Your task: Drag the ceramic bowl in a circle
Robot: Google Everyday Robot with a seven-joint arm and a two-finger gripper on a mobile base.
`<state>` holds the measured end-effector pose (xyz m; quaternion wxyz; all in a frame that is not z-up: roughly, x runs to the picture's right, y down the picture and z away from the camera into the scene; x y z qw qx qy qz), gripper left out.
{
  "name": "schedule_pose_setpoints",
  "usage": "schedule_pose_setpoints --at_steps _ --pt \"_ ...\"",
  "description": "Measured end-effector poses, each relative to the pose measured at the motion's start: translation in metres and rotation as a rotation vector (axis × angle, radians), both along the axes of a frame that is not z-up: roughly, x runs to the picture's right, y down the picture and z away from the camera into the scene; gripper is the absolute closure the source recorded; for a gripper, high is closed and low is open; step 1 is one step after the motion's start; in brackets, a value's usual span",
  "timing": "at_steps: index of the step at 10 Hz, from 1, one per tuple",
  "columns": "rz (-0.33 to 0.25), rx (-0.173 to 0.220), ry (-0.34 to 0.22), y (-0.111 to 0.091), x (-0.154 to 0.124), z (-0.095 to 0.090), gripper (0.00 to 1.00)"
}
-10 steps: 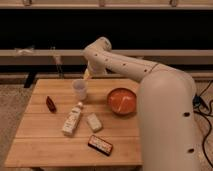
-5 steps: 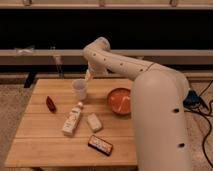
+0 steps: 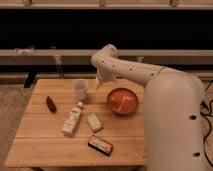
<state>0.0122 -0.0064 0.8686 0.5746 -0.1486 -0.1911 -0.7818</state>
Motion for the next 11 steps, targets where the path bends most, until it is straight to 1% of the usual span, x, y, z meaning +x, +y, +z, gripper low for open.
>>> schedule_pose_setpoints --at_steps 2,3,4,5,6,7,9,11 --pt "0.023 -0.036 0.013 0.034 -0.006 -0.006 0.20" --pt "0.031 -0.050 0.019 0.052 -0.010 -0.006 0.20" --pt "0.036 -0.064 0.025 0.066 -0.012 -0.004 0.20" --pt "0.038 -0.072 0.032 0.075 -0.012 -0.001 0.20" --pt "0.043 -0.088 0.054 0.090 -0.010 0.006 0.20" --pt "0.050 -0.095 0.069 0.097 -0.005 0.008 0.20" --pt "0.071 -0.102 0.099 0.103 0.011 0.011 0.20" --pt "0.107 -0.111 0.134 0.109 0.033 0.014 0.20"
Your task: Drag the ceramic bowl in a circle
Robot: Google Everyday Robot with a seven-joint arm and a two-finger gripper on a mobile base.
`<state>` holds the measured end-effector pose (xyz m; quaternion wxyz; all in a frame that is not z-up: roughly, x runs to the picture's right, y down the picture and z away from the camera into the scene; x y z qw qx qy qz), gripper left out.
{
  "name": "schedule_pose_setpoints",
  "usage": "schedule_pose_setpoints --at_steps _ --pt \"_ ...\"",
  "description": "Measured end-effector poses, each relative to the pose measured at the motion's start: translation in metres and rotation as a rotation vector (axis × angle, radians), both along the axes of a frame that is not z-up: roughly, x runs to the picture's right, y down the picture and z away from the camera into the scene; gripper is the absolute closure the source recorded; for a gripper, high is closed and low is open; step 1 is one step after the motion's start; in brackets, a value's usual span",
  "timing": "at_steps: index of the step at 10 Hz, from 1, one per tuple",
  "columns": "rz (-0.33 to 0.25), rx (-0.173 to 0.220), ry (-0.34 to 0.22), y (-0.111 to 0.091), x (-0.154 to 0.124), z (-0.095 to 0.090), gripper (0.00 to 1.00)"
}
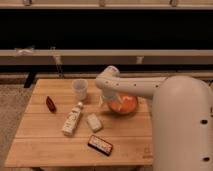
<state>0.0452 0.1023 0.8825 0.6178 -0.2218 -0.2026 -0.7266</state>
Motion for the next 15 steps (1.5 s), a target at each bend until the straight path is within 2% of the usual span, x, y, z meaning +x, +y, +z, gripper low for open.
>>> schedule_pose_setpoints --at_steps 2,3,4,5,6,8,9,10,13,15 --pt "0.022 -0.017 0.019 0.009 0.008 0.005 0.22" --pt "0.028 -0.025 0.022 0.013 0.007 0.008 0.28" --pt "0.031 -0.033 0.023 0.016 0.007 0.009 0.36" --pt "0.037 -0.044 0.032 0.021 0.009 0.008 0.51" --pt "0.043 -0.051 0.034 0.023 0.009 0.007 0.59" --pt "0.045 -0.051 0.047 0.024 0.014 0.004 0.76" --pt "0.046 -0.050 0.056 0.023 0.013 0.001 0.90" --pt "0.042 -0.046 0.063 0.021 0.012 0.000 0.97" --pt "0.040 -0.018 0.102 -0.004 0.030 0.003 1.00" --pt "0.011 0.008 0.098 -0.025 0.029 0.010 1.00"
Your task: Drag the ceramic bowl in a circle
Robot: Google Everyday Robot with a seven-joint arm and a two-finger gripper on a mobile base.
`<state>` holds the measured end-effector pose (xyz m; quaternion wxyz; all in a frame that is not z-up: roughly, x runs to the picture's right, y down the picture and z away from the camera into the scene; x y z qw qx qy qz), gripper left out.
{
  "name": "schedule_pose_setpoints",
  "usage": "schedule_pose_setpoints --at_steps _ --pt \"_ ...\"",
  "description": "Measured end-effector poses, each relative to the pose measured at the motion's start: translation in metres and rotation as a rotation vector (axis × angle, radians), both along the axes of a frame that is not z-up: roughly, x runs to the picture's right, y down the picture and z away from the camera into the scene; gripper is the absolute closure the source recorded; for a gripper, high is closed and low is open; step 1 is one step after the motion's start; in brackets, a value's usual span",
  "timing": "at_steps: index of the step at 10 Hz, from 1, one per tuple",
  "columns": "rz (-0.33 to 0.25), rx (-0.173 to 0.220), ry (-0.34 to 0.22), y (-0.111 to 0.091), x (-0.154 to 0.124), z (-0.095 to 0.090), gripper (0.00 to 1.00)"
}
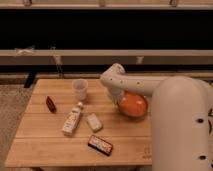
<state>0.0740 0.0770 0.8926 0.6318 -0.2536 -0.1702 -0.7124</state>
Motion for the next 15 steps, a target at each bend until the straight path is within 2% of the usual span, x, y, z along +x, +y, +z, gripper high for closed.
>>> schedule_pose_setpoints --at_steps 3,5,7,10,11,13,15 --pt "-0.050 0.032 -0.043 -0.023 -0.029 0.008 1.00" --pt "-0.095 0.056 -0.116 -0.034 -0.071 0.011 1.00" --pt "-0.122 0.076 -0.203 -0.032 -0.112 -0.001 1.00" --pt "-0.139 0.080 -0.307 -0.009 -0.151 -0.035 1.00" --pt "-0.129 0.069 -0.323 0.001 -0.155 -0.048 1.00" --pt "-0.104 0.050 -0.318 0.015 -0.149 -0.064 1.00" --pt "-0.052 0.023 -0.249 0.032 -0.101 -0.074 1.00"
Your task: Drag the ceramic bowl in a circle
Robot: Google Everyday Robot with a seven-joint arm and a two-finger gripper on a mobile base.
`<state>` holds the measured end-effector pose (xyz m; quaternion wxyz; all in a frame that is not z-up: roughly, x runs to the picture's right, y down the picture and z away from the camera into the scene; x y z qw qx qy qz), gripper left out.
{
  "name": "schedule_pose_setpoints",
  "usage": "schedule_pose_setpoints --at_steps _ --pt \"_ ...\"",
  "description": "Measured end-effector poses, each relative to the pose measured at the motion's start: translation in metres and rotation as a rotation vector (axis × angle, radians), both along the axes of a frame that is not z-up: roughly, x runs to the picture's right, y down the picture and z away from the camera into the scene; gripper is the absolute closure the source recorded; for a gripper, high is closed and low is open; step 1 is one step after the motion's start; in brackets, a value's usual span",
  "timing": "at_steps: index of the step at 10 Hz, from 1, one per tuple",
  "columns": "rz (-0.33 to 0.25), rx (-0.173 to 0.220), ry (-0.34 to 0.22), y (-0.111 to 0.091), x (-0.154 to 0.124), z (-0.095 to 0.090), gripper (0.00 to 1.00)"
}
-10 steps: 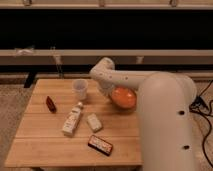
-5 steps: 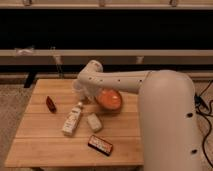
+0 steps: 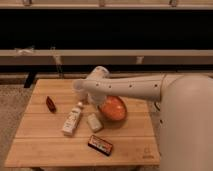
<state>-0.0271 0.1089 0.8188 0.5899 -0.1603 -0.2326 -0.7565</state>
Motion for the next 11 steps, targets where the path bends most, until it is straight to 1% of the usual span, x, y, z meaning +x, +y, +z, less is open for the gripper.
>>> schedule_pose_setpoints --at_steps 2,3,4,7,8,9,10,11 --pt "0.028 -0.014 0.067 0.003 0.041 0.005 1.00" --pt "0.036 -0.018 0.097 0.001 0.059 0.011 1.00" --pt "0.038 -0.017 0.120 -0.007 0.074 0.023 1.00" --pt "0.028 0.000 0.134 -0.025 0.098 0.046 1.00" --pt "0.008 0.015 0.122 -0.036 0.101 0.059 1.00" --pt "-0.004 0.027 0.106 -0.043 0.095 0.064 1.00" --pt "-0.015 0.038 0.091 -0.049 0.086 0.070 1.00" --pt "-0.024 0.053 0.067 -0.058 0.071 0.076 1.00"
